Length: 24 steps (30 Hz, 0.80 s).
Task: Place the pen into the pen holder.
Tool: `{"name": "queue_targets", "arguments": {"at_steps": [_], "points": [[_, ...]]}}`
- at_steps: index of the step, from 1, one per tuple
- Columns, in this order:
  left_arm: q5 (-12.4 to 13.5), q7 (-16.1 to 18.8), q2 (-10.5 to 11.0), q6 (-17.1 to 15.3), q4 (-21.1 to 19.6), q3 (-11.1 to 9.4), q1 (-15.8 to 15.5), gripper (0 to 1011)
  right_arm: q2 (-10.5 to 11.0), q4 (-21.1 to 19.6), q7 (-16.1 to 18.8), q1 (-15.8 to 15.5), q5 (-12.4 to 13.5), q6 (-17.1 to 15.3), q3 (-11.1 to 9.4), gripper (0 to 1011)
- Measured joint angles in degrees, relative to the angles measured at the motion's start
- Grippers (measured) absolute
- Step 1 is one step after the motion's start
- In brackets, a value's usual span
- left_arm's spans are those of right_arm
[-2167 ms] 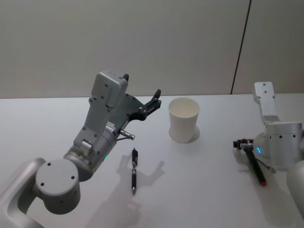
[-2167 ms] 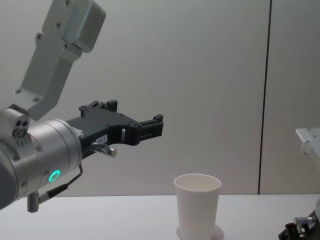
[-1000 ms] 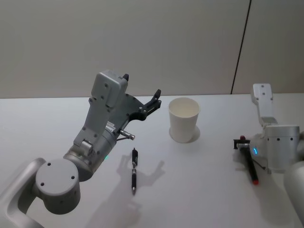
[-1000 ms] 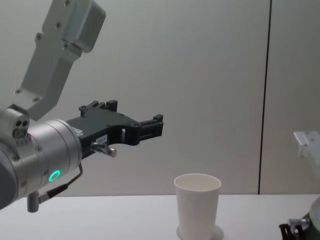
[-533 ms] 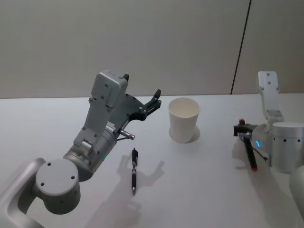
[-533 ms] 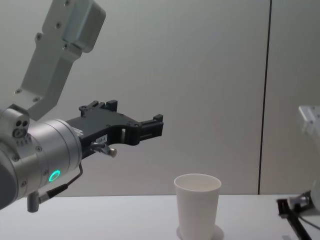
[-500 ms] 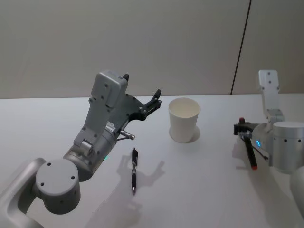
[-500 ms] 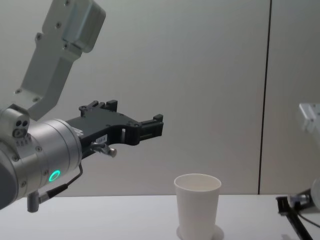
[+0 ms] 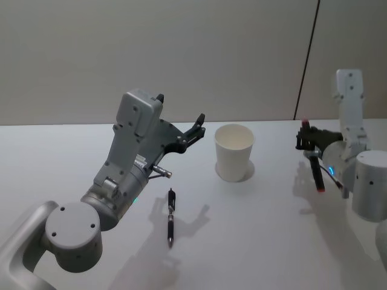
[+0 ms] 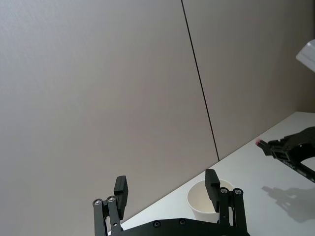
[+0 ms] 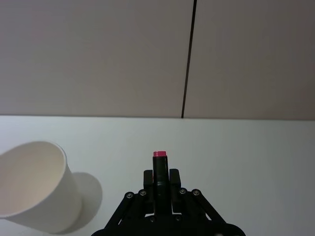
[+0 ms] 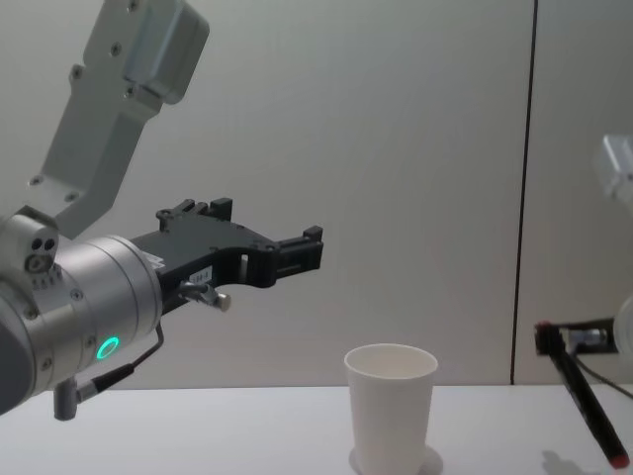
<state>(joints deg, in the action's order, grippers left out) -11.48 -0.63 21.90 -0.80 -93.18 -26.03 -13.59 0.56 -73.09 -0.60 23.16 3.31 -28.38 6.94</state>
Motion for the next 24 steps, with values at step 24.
{"name": "queue_targets", "arguments": {"at_steps": [24], "points": [[0.0, 0.0, 0.0, 0.0, 0.0, 0.0, 0.0, 1004, -0.06, -0.47, 7.2, -0.77, -2.0, 22.44, 1.32, 177]]}}
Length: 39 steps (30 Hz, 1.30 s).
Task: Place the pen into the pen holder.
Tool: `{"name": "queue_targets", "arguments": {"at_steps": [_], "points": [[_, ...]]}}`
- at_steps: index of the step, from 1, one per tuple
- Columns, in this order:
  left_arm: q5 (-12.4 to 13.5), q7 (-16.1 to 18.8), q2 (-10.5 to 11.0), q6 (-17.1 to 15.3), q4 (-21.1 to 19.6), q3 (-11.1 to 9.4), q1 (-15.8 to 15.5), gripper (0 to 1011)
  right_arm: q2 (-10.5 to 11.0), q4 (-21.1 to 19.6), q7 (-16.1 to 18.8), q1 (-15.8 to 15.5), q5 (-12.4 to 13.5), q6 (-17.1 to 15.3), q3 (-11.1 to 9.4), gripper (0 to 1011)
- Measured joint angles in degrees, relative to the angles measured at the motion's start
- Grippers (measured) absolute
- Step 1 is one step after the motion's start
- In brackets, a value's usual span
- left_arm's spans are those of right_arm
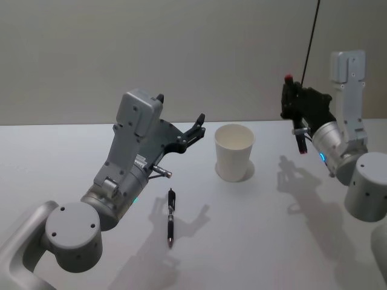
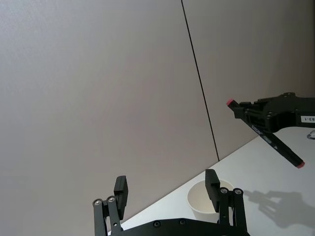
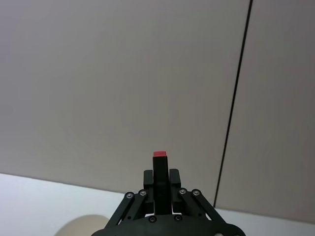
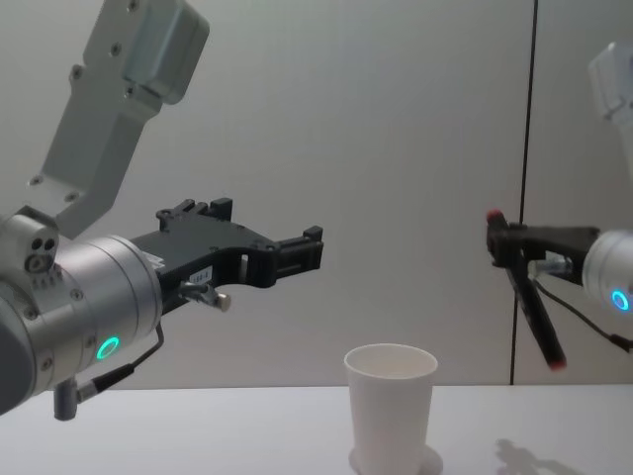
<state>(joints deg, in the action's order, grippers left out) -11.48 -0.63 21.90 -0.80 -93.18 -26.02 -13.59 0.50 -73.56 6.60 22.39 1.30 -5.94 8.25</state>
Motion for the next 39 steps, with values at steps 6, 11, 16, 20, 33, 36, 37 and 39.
{"name": "queue_targets", "arguments": {"at_steps": [6, 11, 16, 20, 33, 36, 37, 39], "points": [[0.0, 0.0, 0.0, 0.0, 0.0, 0.0, 0.0, 1004, -0.48, 2.61, 1.74, 1.01, -0.7, 7.58, 0.61, 177], [0.0, 0.0, 0.0, 0.0, 0.0, 0.0, 0.0, 1004, -1.22, 6.74, 2.78, 2.78, -1.55, 14.21, 1.32, 177], [0.0, 0.0, 0.0, 0.0, 0.0, 0.0, 0.0, 1004, -1.81, 10.34, 3.2, 4.35, -2.28, 18.92, 1.79, 177], [0.0, 0.0, 0.0, 0.0, 0.0, 0.0, 0.0, 1004, -2.32, 13.49, 3.39, 5.69, -2.91, 22.43, 2.17, 177], [0.0, 0.0, 0.0, 0.0, 0.0, 0.0, 0.0, 1004, -3.73, 23.64, 4.07, 10.08, -3.54, 31.17, 2.91, 177], [0.0, 0.0, 0.0, 0.0, 0.0, 0.0, 0.0, 1004, -3.98, 25.29, 4.22, 10.82, -3.31, 32.35, 2.99, 177], [0.0, 0.0, 0.0, 0.0, 0.0, 0.0, 0.0, 1004, -4.14, 26.5, 4.28, 11.34, -3.14, 32.97, 3.02, 177], [0.0, 0.0, 0.0, 0.0, 0.0, 0.0, 0.0, 1004, -4.29, 27.51, 4.35, 11.8, -2.96, 33.73, 3.08, 177]]}}
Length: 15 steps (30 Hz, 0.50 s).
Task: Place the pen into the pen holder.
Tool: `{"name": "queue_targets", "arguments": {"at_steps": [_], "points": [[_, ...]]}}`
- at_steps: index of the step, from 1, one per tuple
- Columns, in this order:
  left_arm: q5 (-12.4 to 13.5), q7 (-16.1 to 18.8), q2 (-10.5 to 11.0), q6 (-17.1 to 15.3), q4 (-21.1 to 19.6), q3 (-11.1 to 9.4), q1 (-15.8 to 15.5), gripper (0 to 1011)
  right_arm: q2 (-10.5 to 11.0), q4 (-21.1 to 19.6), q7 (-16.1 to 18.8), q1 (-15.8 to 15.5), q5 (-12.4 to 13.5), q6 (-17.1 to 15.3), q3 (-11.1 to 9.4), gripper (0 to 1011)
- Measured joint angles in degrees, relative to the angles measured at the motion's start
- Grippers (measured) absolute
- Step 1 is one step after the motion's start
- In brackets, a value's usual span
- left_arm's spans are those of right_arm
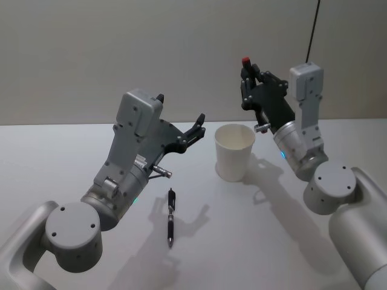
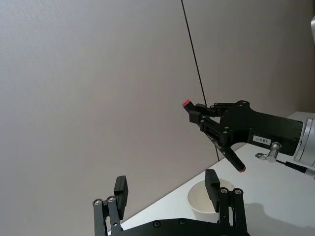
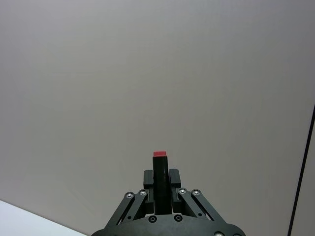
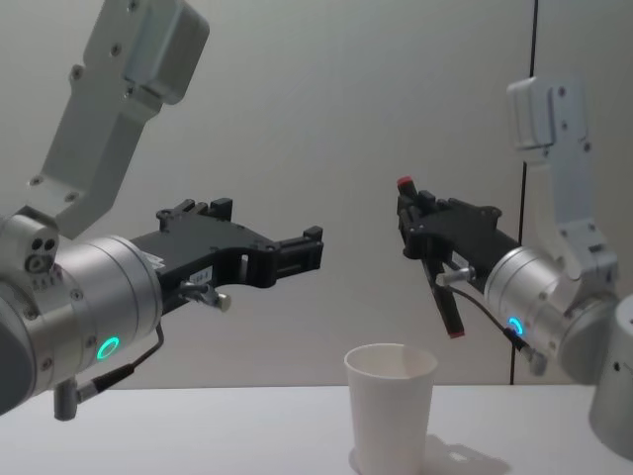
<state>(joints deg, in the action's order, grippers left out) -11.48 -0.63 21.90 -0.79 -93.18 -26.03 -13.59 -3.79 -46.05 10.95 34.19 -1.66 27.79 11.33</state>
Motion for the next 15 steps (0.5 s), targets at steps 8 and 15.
{"name": "queue_targets", "arguments": {"at_steps": [8, 15], "points": [[0.0, 0.0, 0.0, 0.0, 0.0, 0.0, 0.0, 1004, -0.79, 5.22, 0.21, 2.31, 0.82, 3.04, 0.26, 177], [0.0, 0.0, 0.0, 0.0, 0.0, 0.0, 0.0, 1004, -1.58, 9.94, 0.26, 4.34, 1.66, 5.9, 0.63, 177]]}}
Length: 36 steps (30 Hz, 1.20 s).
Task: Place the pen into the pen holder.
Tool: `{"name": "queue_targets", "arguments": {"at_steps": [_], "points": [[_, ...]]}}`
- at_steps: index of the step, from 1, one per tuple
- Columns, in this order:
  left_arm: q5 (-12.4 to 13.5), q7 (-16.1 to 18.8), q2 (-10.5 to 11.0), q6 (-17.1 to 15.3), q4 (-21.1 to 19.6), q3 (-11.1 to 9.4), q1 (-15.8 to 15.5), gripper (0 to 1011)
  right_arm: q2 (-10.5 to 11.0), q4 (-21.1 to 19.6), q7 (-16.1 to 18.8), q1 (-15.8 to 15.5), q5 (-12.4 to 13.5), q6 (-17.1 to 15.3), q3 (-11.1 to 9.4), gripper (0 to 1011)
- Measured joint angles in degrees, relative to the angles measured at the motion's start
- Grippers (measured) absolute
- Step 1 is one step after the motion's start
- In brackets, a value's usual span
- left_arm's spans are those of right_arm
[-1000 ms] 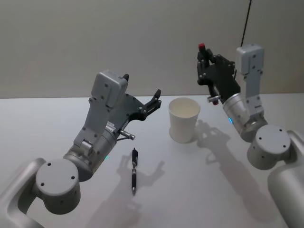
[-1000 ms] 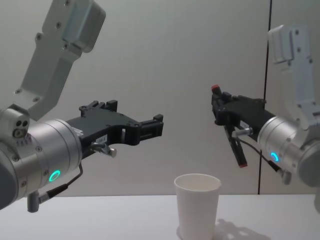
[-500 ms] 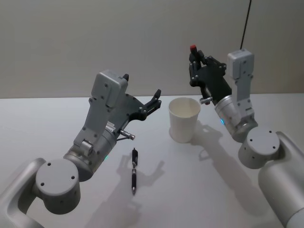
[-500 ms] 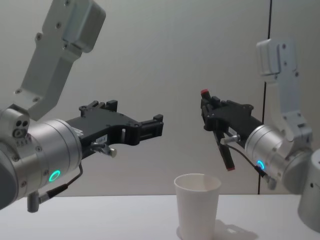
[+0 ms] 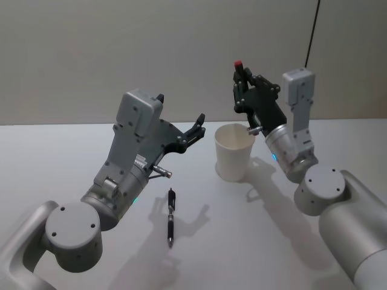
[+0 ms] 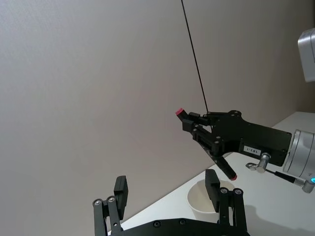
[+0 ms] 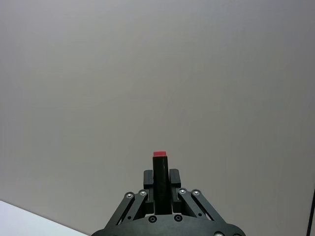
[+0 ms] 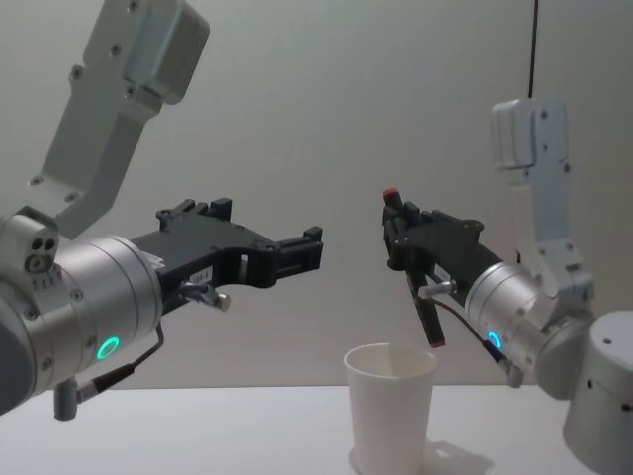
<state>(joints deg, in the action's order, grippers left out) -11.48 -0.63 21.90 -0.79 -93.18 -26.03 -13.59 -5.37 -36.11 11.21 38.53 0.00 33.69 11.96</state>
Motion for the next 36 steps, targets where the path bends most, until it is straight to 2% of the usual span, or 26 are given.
{"name": "queue_targets", "arguments": {"at_steps": [15, 31, 33, 36], "points": [[0.0, 0.0, 0.0, 0.0, 0.0, 0.0, 0.0, 1004, -1.48, 8.51, -0.49, 3.25, 1.11, 5.36, 0.79, 177], [0.0, 0.0, 0.0, 0.0, 0.0, 0.0, 0.0, 1004, -2.61, 15.66, -1.27, 5.85, 1.37, 9.68, 1.16, 177], [0.0, 0.0, 0.0, 0.0, 0.0, 0.0, 0.0, 1004, -2.69, 16.22, -1.31, 6.07, 1.39, 10.0, 1.17, 194], [0.0, 0.0, 0.0, 0.0, 0.0, 0.0, 0.0, 1004, -2.84, 17.17, -1.37, 6.41, 1.42, 10.59, 1.18, 290]]}}
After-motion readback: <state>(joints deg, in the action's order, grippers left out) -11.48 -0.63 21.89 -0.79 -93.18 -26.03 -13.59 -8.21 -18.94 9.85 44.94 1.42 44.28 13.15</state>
